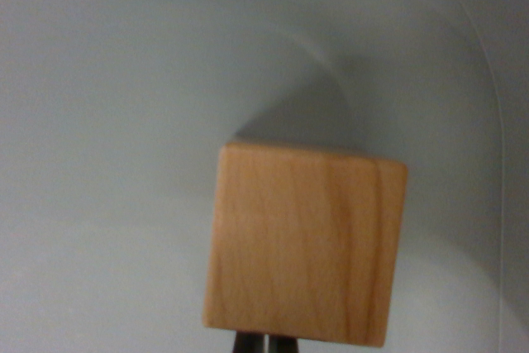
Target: Push wooden cube
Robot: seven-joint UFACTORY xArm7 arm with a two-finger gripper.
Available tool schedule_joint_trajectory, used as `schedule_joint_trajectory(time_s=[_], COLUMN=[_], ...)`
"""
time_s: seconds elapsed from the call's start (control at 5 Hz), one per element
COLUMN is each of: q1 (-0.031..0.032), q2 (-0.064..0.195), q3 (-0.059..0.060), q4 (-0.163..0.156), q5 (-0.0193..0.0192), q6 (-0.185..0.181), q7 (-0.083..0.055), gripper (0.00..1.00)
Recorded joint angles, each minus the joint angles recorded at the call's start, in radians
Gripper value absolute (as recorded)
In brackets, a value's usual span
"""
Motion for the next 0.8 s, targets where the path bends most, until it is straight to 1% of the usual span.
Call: schedule_joint_trajectory(time_s=[0.2,0.4,0.6,0.8], q1=[0.0000,-0.0001,-0.0001,-0.0002], q2=[0.000,0.021,0.021,0.040], q3=[0.000,0.003,0.003,0.006], q4=[0.000,0.035,0.035,0.066], q5=[0.0000,0.0007,0.0007,0.0013], q6=[0.000,0.014,0.014,0.026], q7=[0.000,0.004,0.004,0.007], gripper=[1.00,1.00,1.00,1.00])
